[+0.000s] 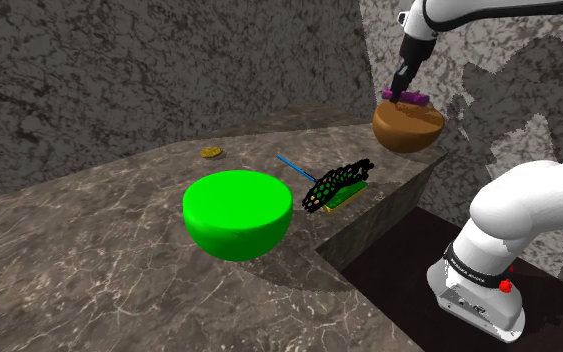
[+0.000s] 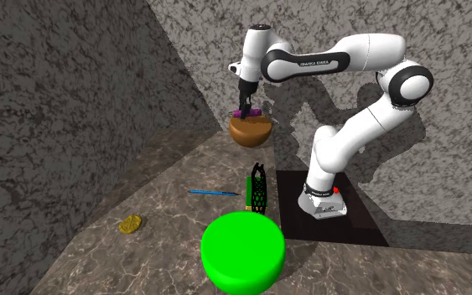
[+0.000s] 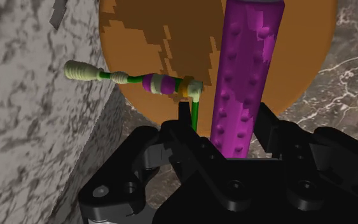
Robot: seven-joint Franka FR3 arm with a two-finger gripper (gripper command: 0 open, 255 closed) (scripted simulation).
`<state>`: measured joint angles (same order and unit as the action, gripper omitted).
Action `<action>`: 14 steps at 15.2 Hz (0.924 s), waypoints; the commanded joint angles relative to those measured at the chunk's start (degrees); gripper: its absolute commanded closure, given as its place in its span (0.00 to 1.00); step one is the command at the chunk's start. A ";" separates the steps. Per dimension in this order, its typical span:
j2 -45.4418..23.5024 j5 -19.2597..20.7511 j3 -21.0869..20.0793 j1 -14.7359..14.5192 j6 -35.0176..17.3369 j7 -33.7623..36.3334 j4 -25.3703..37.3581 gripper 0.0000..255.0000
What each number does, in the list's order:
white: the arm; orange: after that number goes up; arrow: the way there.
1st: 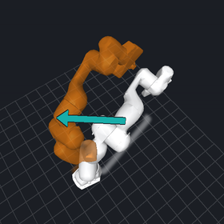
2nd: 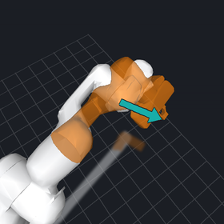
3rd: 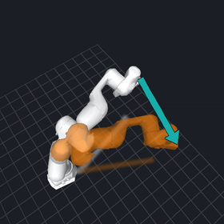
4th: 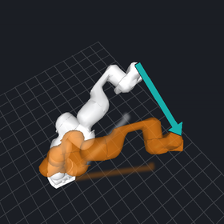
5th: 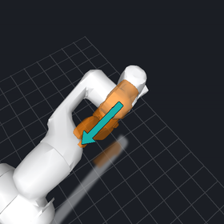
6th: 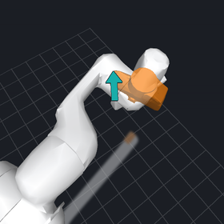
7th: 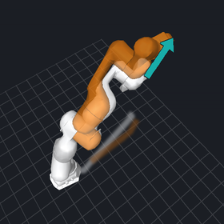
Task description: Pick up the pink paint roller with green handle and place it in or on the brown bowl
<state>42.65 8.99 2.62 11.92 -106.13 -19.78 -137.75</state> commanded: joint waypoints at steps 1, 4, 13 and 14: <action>0.07 0.01 0.01 0.01 -0.12 0.00 -0.16 1.00; 0.07 0.01 0.01 0.01 -0.12 0.00 -0.16 1.00; 0.25 -0.54 -0.71 -0.20 5.68 -0.15 5.42 0.00; 0.18 -0.67 -0.90 -0.24 7.17 -0.19 6.98 0.00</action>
<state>42.84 8.50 1.94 11.74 -100.85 -19.92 -132.61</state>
